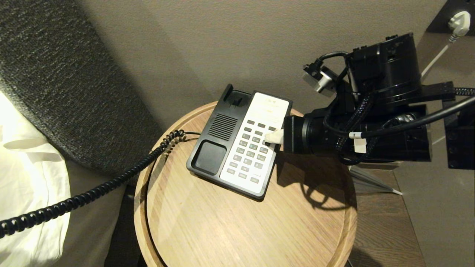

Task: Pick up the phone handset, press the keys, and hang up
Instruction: Dial the number

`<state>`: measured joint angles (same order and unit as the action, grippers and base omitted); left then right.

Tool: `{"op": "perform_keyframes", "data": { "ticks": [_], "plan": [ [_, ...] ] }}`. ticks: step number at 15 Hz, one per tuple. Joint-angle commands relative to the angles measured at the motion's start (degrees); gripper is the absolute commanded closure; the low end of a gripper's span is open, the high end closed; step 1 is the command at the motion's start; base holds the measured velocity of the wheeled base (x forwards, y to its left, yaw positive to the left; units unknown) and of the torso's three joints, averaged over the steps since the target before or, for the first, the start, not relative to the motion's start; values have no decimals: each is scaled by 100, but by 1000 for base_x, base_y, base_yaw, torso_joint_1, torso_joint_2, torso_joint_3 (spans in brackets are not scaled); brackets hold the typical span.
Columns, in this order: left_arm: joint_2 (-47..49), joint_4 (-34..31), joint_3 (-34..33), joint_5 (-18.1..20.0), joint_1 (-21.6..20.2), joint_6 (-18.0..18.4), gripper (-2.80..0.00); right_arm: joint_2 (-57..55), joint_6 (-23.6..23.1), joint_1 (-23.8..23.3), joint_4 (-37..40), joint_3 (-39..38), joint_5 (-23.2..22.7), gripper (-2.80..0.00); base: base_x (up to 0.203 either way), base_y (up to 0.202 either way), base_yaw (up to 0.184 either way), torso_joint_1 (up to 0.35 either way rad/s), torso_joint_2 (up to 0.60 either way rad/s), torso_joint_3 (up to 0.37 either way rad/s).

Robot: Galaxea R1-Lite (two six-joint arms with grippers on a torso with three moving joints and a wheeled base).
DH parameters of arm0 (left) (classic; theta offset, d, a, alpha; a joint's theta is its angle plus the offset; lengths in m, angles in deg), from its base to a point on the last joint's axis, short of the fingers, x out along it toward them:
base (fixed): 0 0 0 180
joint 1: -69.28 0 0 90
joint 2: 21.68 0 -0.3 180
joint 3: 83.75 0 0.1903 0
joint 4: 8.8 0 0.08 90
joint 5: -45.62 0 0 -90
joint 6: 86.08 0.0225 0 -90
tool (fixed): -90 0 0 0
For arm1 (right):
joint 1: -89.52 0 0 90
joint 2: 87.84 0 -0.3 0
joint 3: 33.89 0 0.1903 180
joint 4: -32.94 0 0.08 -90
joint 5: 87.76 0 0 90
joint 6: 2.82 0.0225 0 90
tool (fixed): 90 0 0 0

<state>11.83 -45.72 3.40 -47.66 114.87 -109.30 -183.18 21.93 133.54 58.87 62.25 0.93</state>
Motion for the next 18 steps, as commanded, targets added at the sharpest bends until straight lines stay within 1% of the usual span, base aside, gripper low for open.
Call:
{"op": "perform_keyframes", "data": {
  "ticks": [1,9,14,18],
  "plan": [
    [-11,-7,3,-6,2,-16,0,-20,4,4,16,10,0,0,0,0,0,0,0,0],
    [-64,-16,2,3,2,-25,0,67,92,12,16,109,-35,0,0,0,0,0,0,0],
    [-82,-16,-6,12,2,-25,0,59,170,142,16,105,-36,0,0,0,0,0,0,0],
    [-108,-16,-15,19,2,-25,0,15,118,142,8,45,-18,0,0,0,0,0,0,0]
  ]
}}
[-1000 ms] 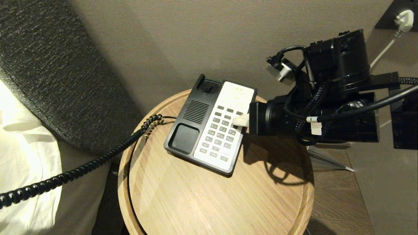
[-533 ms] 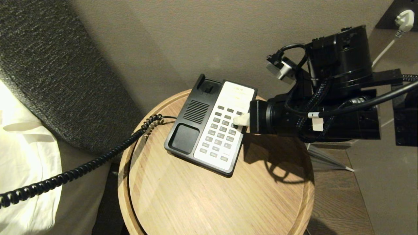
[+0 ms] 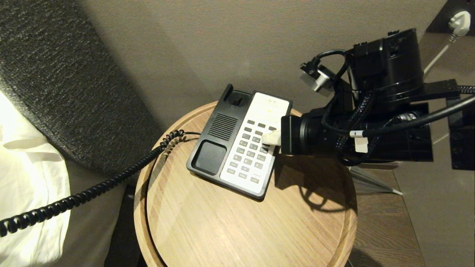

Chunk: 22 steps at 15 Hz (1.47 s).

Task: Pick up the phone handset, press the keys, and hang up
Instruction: Dial the number

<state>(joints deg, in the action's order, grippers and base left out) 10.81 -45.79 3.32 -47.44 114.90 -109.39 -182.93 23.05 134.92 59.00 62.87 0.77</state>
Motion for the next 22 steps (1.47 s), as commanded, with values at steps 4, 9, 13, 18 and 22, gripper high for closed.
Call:
{"op": "perform_keyframes", "data": {
  "ticks": [4,9,13,18,22],
  "plan": [
    [-14,-9,-6,-10,0,-16,0,-54,-3,4,-15,-9,7,0,0,0,0,0,0,0],
    [-14,-9,-14,-10,0,-7,0,-142,-75,-22,-227,-85,16,0,0,0,0,0,0,0],
    [-23,-9,2,-10,0,-7,0,-106,-135,-22,-234,-176,16,0,0,0,0,0,0,0],
    [-50,-9,39,-2,0,2,0,62,-134,-14,-230,-52,11,0,0,0,0,0,0,0],
    [-62,-18,64,-2,0,16,0,236,-108,4,-156,-104,7,0,0,0,0,0,0,0]
  ]
}}
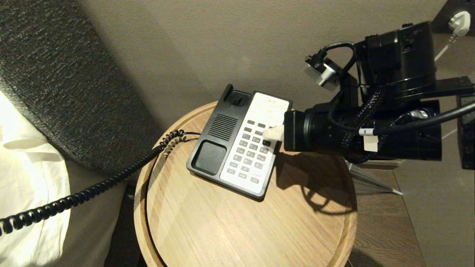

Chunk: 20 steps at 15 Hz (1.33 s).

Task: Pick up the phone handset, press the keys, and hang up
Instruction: Dial the number

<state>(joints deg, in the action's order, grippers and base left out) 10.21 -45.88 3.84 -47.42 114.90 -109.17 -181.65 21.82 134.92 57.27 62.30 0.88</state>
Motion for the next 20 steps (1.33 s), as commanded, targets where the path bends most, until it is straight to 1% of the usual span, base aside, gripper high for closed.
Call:
{"op": "perform_keyframes", "data": {
  "ticks": [1,8,20],
  "plan": [
    [1,-8,20,5,0,-3,0,109,15,4,18,-49,-4,0,0,0,0,0,0,0],
    [-18,-2,-17,-3,0,-3,0,-9,6,4,-44,-216,-4,0,0,0,0,0,0,0],
    [-51,0,-59,6,0,-3,0,-216,6,-13,-61,-207,5,0,0,0,0,0,0,0]
  ]
}}
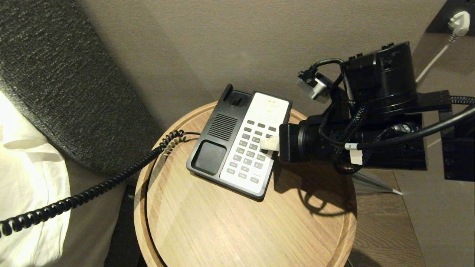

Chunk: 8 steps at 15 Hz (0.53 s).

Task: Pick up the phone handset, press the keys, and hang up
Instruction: Dial the number

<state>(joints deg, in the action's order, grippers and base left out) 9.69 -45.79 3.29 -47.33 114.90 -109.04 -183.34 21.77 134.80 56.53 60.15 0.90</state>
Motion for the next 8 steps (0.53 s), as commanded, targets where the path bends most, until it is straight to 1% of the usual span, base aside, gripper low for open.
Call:
{"op": "perform_keyframes", "data": {
  "ticks": [1,8],
  "plan": [
    [1,-9,-12,-13,0,-15,0,-56,2,-1,13,8,-7,0,0,0,0,0,0,0],
    [-8,-9,-12,-8,0,-15,0,-63,10,-1,-39,20,-9,0,0,0,0,0,0,0]
  ]
}}
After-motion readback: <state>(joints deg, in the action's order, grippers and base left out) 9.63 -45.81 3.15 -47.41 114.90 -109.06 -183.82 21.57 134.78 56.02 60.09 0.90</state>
